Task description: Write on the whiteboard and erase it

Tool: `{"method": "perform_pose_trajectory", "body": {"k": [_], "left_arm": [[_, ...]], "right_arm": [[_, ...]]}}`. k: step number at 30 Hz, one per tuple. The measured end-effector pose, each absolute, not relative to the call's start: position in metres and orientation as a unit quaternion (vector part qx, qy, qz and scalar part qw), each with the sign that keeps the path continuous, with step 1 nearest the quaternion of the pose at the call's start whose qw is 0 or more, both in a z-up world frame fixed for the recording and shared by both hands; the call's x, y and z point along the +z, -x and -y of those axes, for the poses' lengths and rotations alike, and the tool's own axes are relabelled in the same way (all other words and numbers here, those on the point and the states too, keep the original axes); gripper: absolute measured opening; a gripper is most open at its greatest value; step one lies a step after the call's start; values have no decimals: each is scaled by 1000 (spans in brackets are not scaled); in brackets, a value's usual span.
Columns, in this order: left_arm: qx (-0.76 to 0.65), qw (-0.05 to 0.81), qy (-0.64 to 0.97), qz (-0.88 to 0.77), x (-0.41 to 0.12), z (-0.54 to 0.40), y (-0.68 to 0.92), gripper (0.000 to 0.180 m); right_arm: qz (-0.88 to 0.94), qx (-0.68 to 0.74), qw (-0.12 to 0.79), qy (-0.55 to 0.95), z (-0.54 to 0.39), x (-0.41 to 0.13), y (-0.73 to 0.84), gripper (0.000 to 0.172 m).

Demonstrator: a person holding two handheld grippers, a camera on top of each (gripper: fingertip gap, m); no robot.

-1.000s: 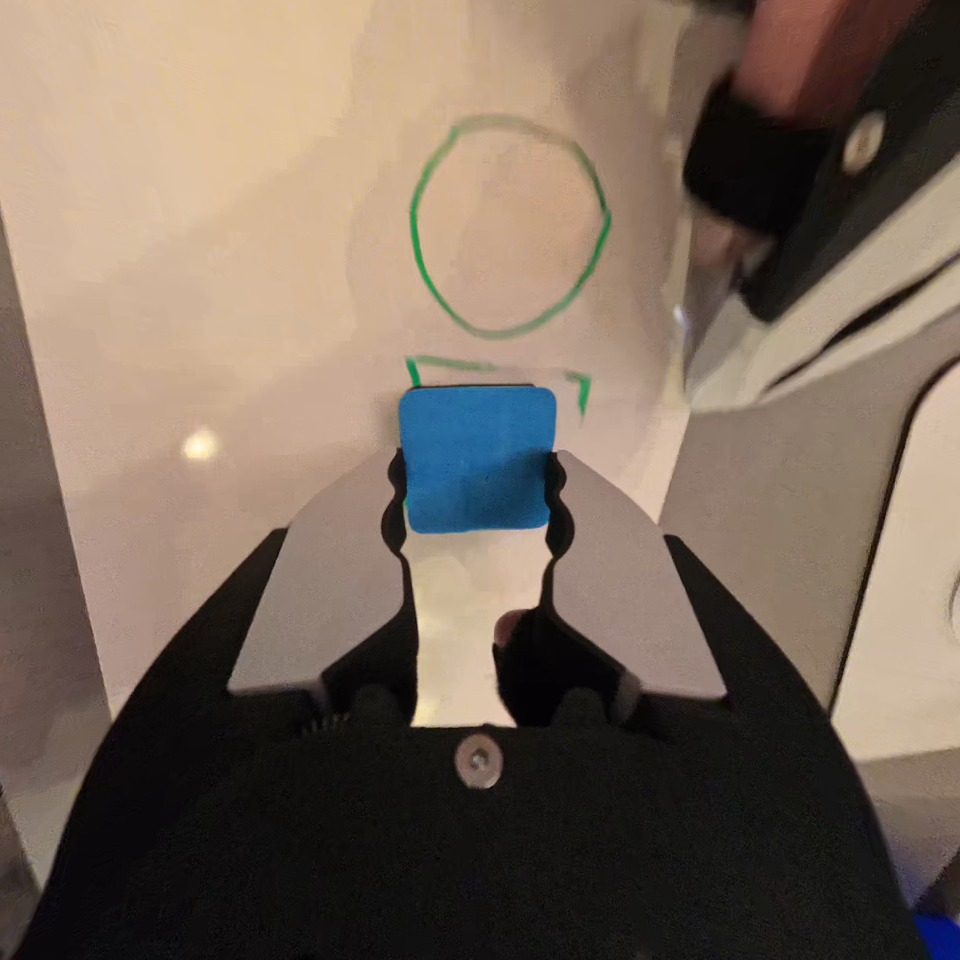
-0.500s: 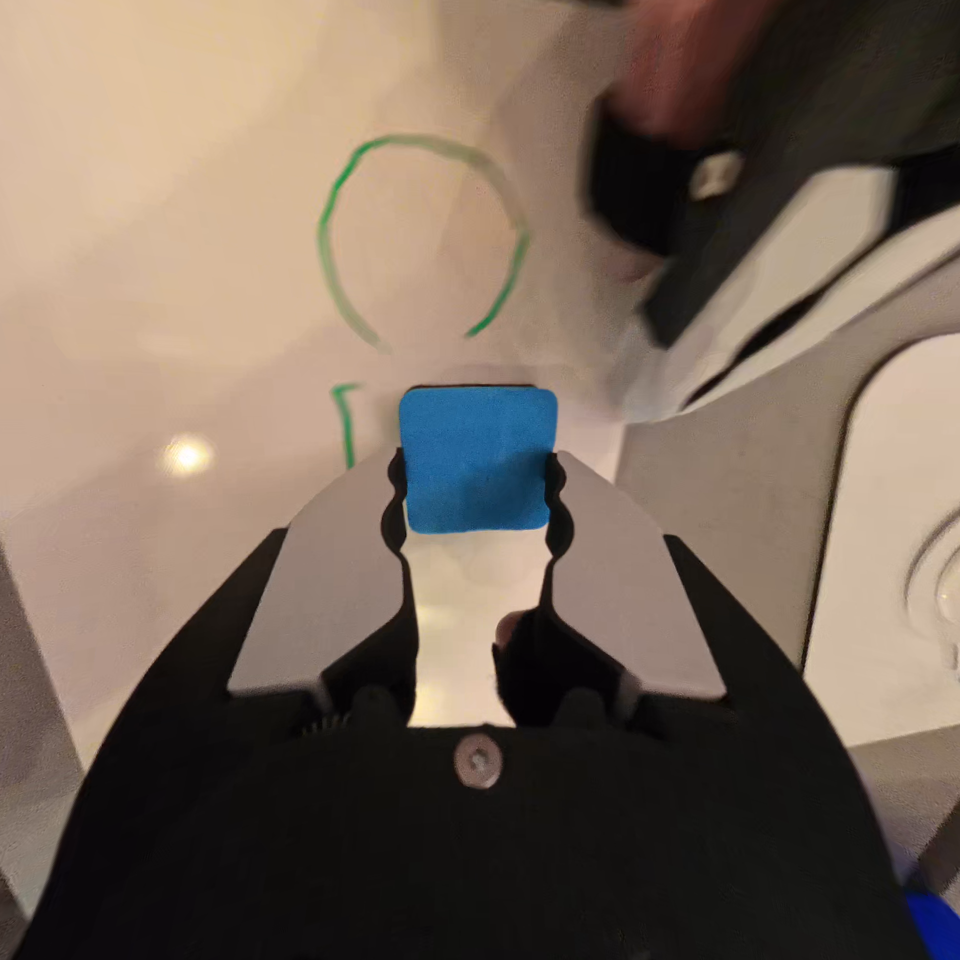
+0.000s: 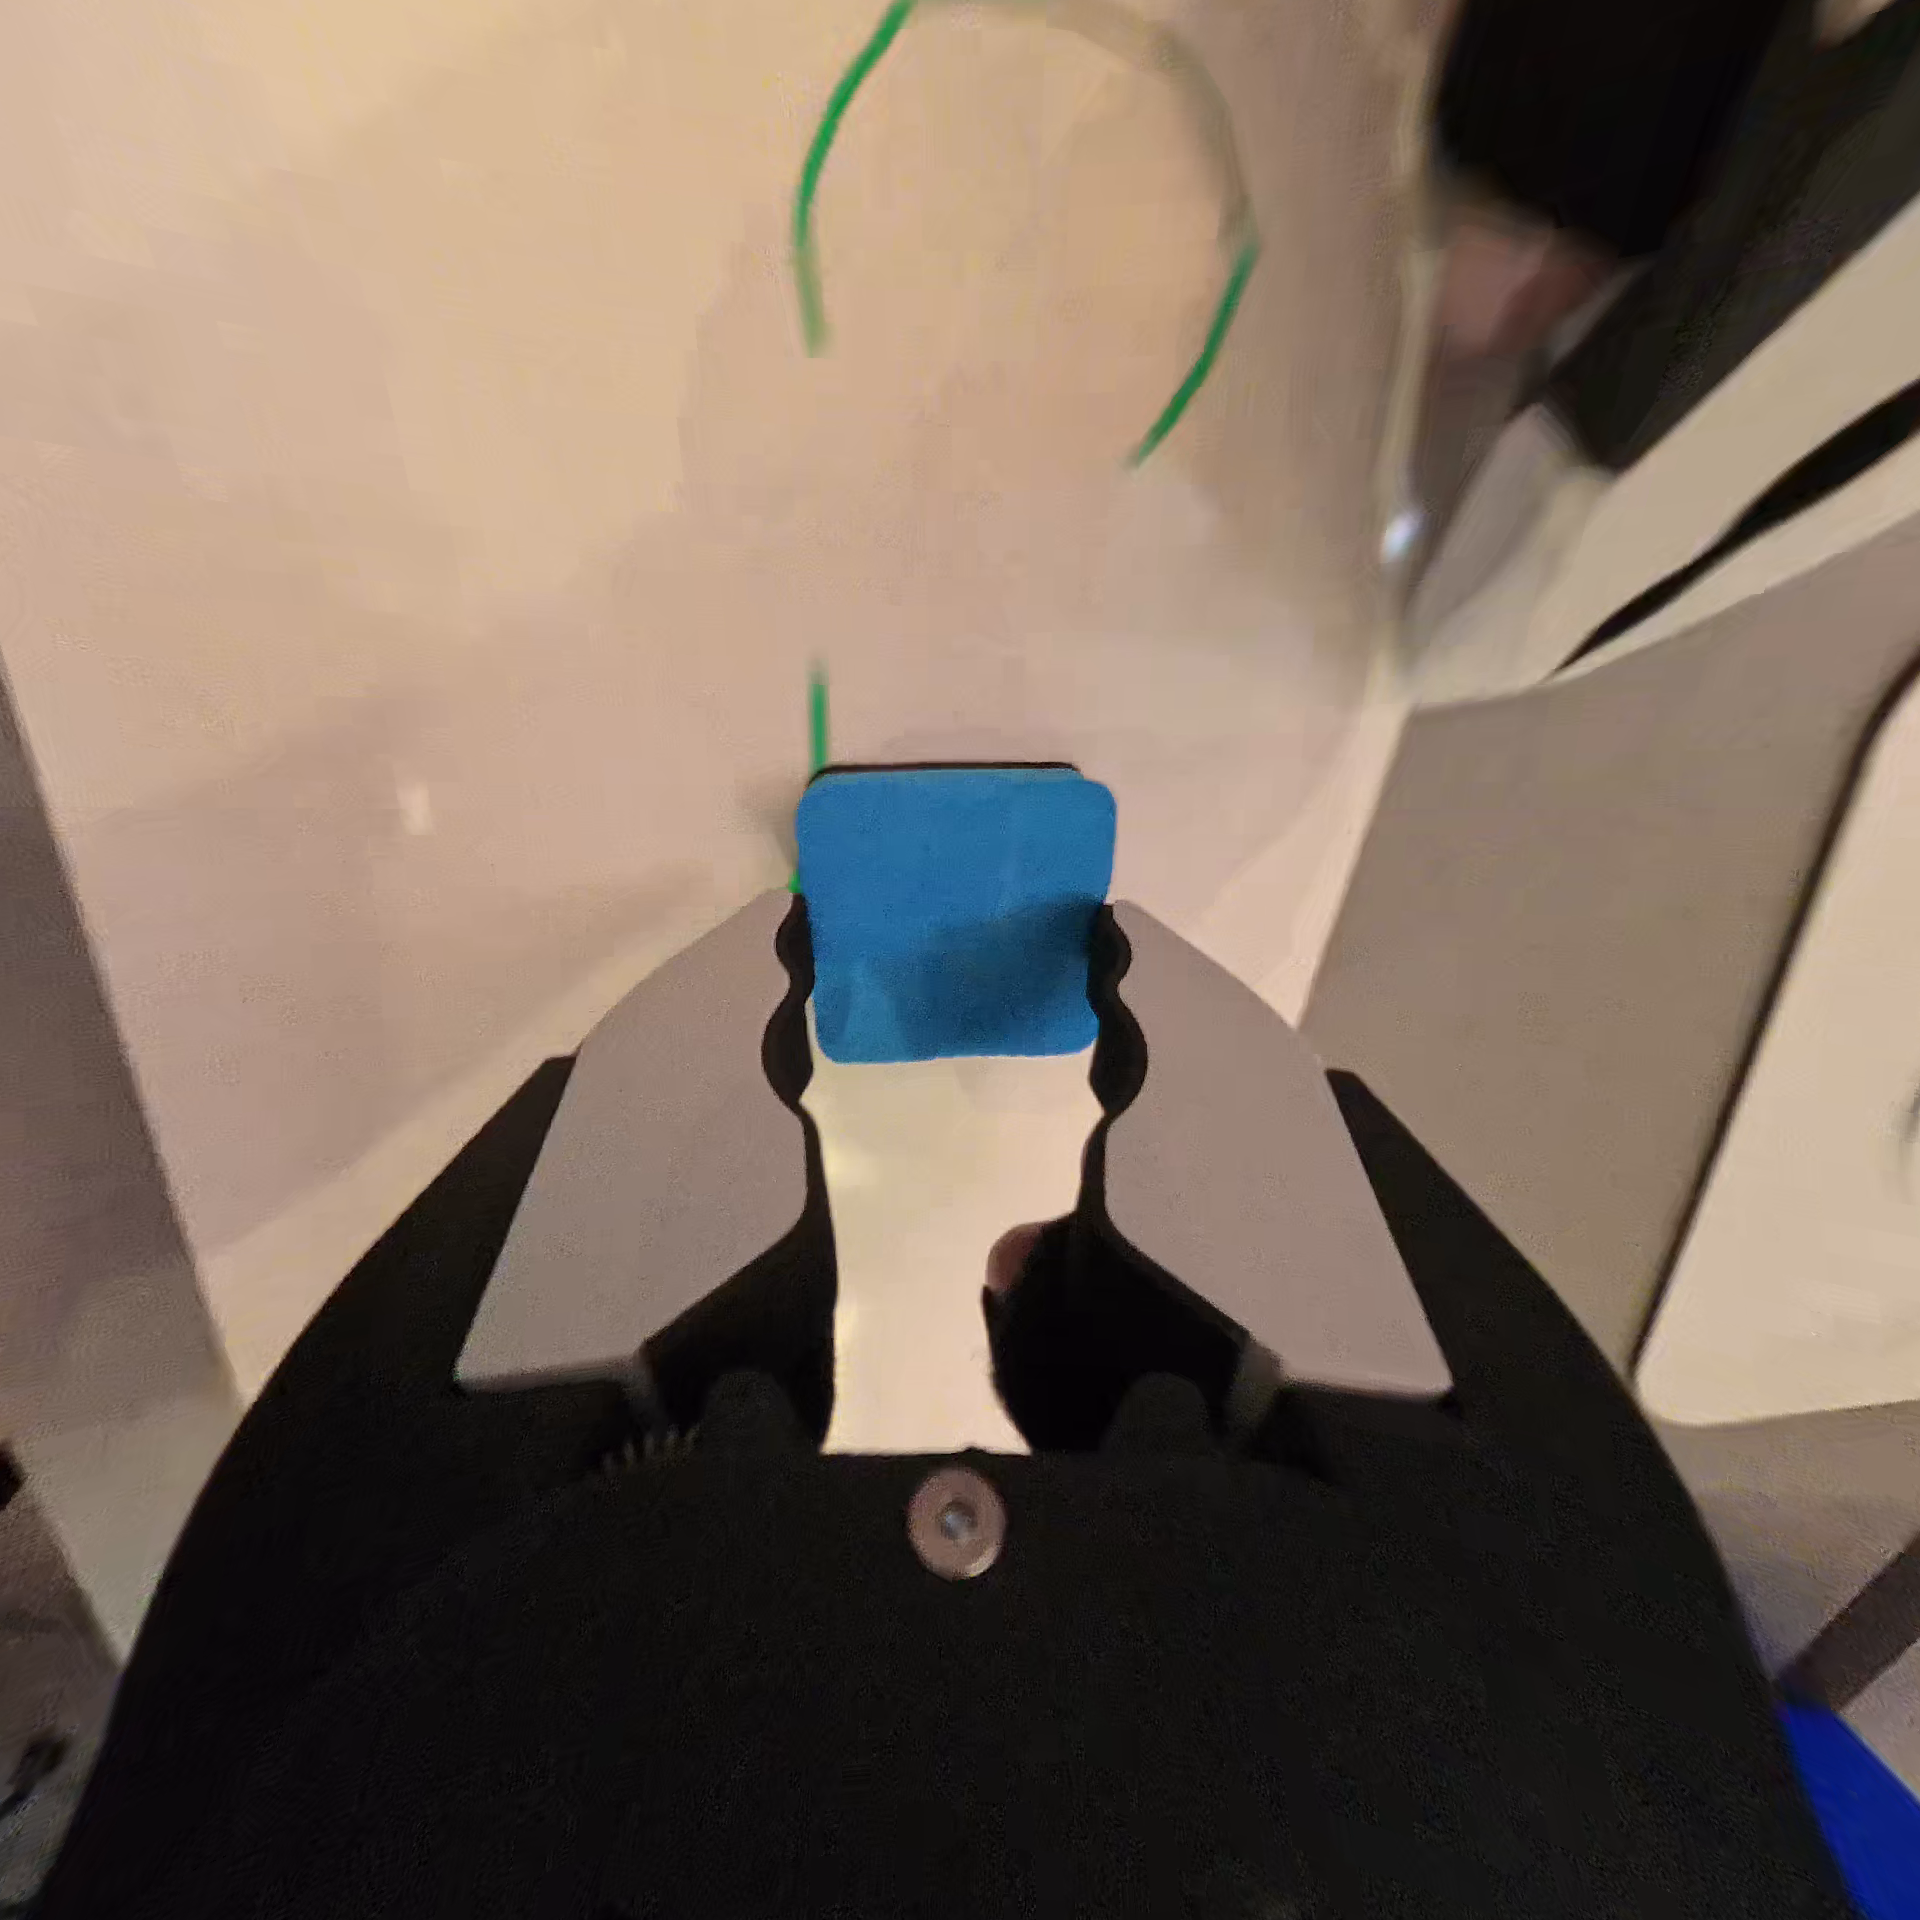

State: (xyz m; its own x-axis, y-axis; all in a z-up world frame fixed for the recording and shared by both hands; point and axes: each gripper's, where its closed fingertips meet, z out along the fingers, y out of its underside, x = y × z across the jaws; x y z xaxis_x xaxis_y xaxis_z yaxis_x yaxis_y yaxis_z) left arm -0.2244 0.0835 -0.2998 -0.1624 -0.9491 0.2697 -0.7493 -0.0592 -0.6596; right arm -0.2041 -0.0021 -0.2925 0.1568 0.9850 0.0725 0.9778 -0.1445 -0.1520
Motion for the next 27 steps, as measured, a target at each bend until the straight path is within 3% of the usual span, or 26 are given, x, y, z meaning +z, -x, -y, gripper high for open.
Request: {"method": "perform_pose_trajectory", "body": {"k": [4,16,22,27], "left_arm": [[-361,139,633,-670,-300,-84,224,1],[-365,135,642,-660,-300,-84,224,1],[-366,134,646,-657,-300,-85,224,1],[-367,131,649,-653,-300,-87,224,0]], "right_arm": [[664,10,129,737,4,-292,240,53],[648,23,87,756,15,-292,213,52],[611,26,161,775,-38,-292,278,53],[661,49,118,739,-14,-293,280,53]]}}
